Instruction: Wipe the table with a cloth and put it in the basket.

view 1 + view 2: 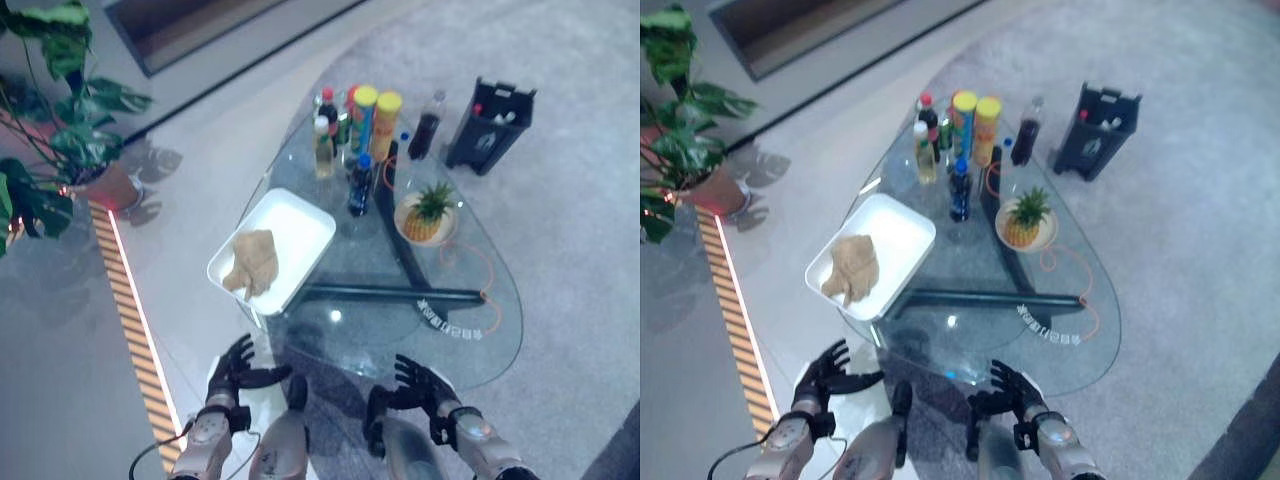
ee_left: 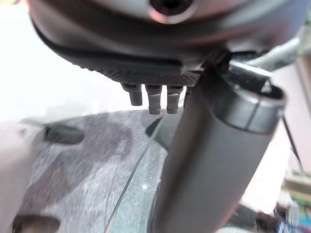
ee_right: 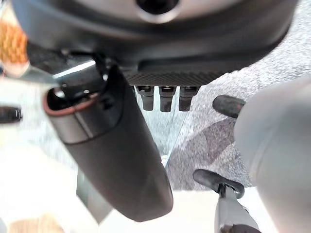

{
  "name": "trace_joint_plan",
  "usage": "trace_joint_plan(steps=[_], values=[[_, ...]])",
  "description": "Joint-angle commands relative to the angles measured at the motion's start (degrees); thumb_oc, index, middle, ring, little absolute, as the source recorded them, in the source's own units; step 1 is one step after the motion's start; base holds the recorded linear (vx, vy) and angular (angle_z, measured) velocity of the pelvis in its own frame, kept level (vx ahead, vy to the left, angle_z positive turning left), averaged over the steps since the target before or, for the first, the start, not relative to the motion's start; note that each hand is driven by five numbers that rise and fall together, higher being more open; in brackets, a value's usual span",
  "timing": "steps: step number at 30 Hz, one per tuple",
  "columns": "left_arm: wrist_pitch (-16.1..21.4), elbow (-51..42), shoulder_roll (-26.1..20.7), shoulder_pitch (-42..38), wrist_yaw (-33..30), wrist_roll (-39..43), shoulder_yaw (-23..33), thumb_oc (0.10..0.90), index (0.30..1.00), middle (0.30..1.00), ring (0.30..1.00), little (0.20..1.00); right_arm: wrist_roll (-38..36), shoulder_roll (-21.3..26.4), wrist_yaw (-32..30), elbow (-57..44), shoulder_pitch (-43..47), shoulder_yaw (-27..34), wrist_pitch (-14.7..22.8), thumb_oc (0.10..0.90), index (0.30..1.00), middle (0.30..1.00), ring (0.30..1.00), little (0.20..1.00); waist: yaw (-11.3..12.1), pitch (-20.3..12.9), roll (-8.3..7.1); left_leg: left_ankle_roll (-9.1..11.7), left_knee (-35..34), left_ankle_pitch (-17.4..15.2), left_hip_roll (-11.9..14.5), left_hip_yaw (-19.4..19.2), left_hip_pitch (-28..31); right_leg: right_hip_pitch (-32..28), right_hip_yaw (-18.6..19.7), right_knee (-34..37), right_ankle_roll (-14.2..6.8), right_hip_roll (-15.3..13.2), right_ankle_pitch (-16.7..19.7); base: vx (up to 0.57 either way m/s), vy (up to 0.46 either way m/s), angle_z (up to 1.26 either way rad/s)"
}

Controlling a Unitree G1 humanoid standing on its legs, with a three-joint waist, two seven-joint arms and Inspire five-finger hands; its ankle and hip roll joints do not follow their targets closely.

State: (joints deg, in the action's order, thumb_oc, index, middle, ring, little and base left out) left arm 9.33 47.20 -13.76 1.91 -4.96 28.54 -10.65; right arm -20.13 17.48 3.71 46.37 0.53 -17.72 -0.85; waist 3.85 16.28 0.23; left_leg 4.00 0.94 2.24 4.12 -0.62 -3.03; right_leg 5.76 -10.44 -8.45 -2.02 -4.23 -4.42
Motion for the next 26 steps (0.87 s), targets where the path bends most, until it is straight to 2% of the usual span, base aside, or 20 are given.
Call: trace_joint_plan(steps=[1, 2, 4, 6, 7, 10, 15, 19, 26], values=[[2.25, -2.13, -1.53, -0.31, 1.31, 1.56, 1.14, 0.8, 0.9, 0.9, 0.9, 0.9, 1.43, -0.24, 0.38, -3.48, -0.75, 0.58, 2.05, 0.8, 0.9, 0.9, 0.9, 0.9, -0.25, -0.8, -2.6, -1.05, 1.77, -0.09, -3.17, -0.05, -2.63, -3.81, -1.47, 3.86, -0.62, -0.58, 2.96, 0.1, -0.027, -0.01], [-0.34, 6.36, 0.43, -1.03, 3.94, 2.63, 1.91, 0.8, 0.9, 0.9, 0.9, 0.9, 0.78, -2.18, -2.91, 5.75, -0.21, 1.96, 2.04, 0.8, 0.9, 0.9, 0.9, 0.9, -0.76, -2.83, -2.66, -1.16, 0.68, -0.56, -2.99, -0.36, -0.35, -5.43, -1.01, 4.98, -0.84, -0.63, 3.24, 0.12, -0.034, -0.01], [-3.52, 11.34, 0.99, -1.86, 4.5, 0.57, 1.62, 0.8, 0.9, 0.9, 0.9, 0.9, -0.11, -2.74, -3.8, 10.96, 0.41, 2.41, 1.71, 0.8, 0.9, 0.9, 0.9, 0.9, -1.09, -3.96, -2.68, -1.18, 0.34, -0.63, -2.77, -0.58, 0.36, -6.04, -0.91, 5.68, -0.9, -0.7, 3.57, 0.13, -0.027, -0.03], [-3.26, 14.36, 1.19, -2.18, 4.88, -0.19, 1.46, 0.8, 0.9, 0.9, 0.9, 0.9, 0.09, -3.05, -3.29, 13.51, 0.7, 2.86, 1.81, 0.8, 0.9, 0.9, 0.9, 0.9, -1.29, -4.51, -2.64, -1.25, 0.16, -0.66, -2.76, -0.58, 0.87, -6.41, -0.59, 6.08, -0.96, -0.69, 3.84, 0.12, -0.001, -0.14], [-3.42, 20.02, 1.62, -2.81, 5.31, -2.73, 1.53, 0.8, 0.9, 0.9, 0.9, 0.9, 0.75, -3.8, -2.98, 17.93, 1.09, 3.5, 0.71, 0.8, 0.9, 0.9, 0.9, 0.9, -1.81, -6.13, -2.45, -1.27, -0.46, -0.87, -2.56, -0.94, 2.23, -7.39, 0.02, 6.98, -1.14, -0.65, 4.07, 0.12, 0.007, -0.18], [-4.36, 24.47, 1.75, -3.63, 4.78, -4.43, 1.08, 0.8, 0.9, 0.9, 0.9, 0.9, 0.6, -4.45, -2.57, 22.33, 1.27, 4.33, -0.69, 0.8, 0.9, 0.9, 0.9, 0.9, -2.5, -7.54, -2.1, -1.22, -1.27, -0.97, -2.34, -1.4, 3.33, -8.02, 0.6, 7.82, -1.41, -0.68, 4.33, 0.11, 0.007, -0.14], [-5.57, 28.19, 3.23, -3.53, 4.89, 0.14, 3.89, 0.8, 0.9, 0.9, 0.9, 0.9, 0.64, -5.46, -3.34, 28.18, 0.83, 7.95, -1.5, 0.8, 0.9, 0.9, 0.9, 0.9, -3.05, -9.02, -1.52, -1.19, -3.27, -0.95, -1.88, -1.99, 5.28, -9.23, 1.18, 9.39, -1.84, -0.87, 4.81, 0.07, -0.001, -0.12], [-4.42, 28.74, 3.57, -3.51, 5.16, -3.11, 3.12, 0.8, 0.9, 0.9, 0.9, 0.9, 3.06, -5.88, -4.55, 29.45, 0.74, 8.11, -0.75, 0.8, 0.9, 0.9, 0.9, 0.9, -3.04, -9.79, -1.33, -1.18, -4.5, -0.84, -1.73, -2.17, 6.13, -9.8, 1.21, 9.98, -2.1, -0.96, 4.94, 0.03, -0.01, -0.06], [-5.36, 29.33, 3.49, -3.81, 4.99, -3.87, 2.76, 0.8, 0.9, 0.9, 0.9, 0.9, 4.23, -5.84, -4.51, 31.1, 0.95, 8.05, -2.16, 0.8, 0.9, 0.9, 0.9, 0.9, -3.34, -10.44, -1.07, -1.22, -4.87, -1.0, -1.33, -2.73, 7.04, -10.4, 1.46, 10.29, -2.15, -1.06, 4.9, 0.0, 0.0, 0.0]])
